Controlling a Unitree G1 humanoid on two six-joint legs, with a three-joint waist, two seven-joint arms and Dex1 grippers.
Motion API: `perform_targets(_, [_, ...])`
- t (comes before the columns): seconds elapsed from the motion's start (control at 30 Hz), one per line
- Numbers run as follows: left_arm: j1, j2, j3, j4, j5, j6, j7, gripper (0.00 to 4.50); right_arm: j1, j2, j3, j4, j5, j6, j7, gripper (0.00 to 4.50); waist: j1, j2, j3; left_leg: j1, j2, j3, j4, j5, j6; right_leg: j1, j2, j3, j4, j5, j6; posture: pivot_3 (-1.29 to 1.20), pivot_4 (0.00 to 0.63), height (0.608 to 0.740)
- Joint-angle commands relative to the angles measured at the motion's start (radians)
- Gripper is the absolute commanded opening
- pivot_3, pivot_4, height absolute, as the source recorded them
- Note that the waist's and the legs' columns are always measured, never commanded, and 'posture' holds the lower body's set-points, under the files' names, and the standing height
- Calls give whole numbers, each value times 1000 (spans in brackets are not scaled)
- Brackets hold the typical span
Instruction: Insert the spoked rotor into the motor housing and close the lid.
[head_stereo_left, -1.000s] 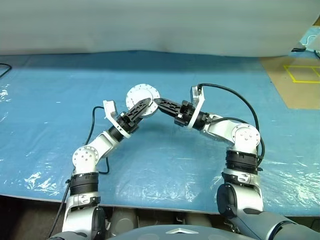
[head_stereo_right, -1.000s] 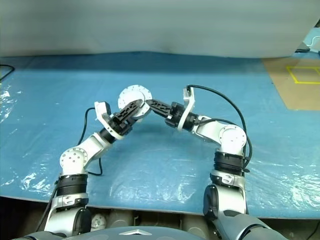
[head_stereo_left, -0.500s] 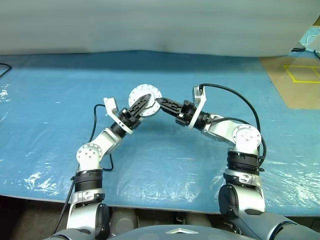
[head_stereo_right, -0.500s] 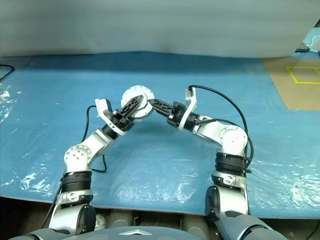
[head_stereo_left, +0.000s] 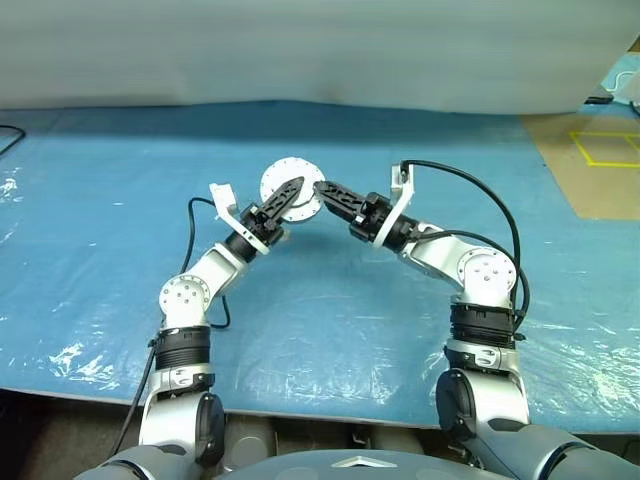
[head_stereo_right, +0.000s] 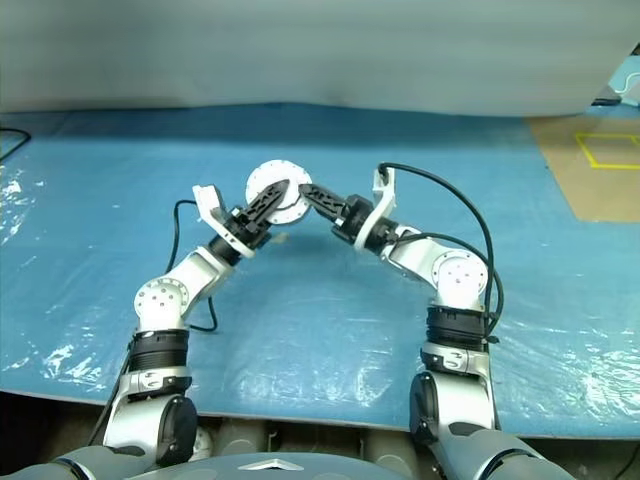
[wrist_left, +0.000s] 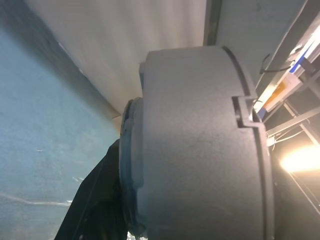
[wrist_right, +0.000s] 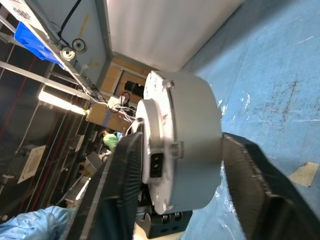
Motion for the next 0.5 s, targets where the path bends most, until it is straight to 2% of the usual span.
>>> perform_targets(0.03, [-47, 8, 51, 0, 3, -60, 27, 2728, -27, 5, 2, -29, 47, 7, 8, 2911, 0, 0, 0, 0, 0, 0, 0, 0, 0, 0, 0, 0, 0, 0, 0, 0, 150, 740])
perform_targets(0.2, [-93, 39, 101, 38, 18, -119, 48, 2728, -29, 2, 4, -20, 47, 4, 4, 2911, -6, 0, 0, 0, 0, 0, 0, 0, 0, 0, 0, 0, 0, 0, 0, 0, 150, 740])
perform_targets(0.3, [-138, 78, 139, 98, 78, -212, 63, 2728, -28, 0, 8, -18, 43, 4, 4, 2911, -3, -1, 0, -1, 0, -1, 0, 0, 0, 0, 0, 0, 0, 0, 0, 0, 150, 740])
perform_targets(0.5, [-250, 211, 224, 320, 229, -440, 95, 2728, -24, -4, 17, -16, 23, -7, 7, 2911, -3, -4, 2, -1, 0, -2, 1, 0, 0, 0, 0, -2, 0, 0, 0, 0, 150, 740])
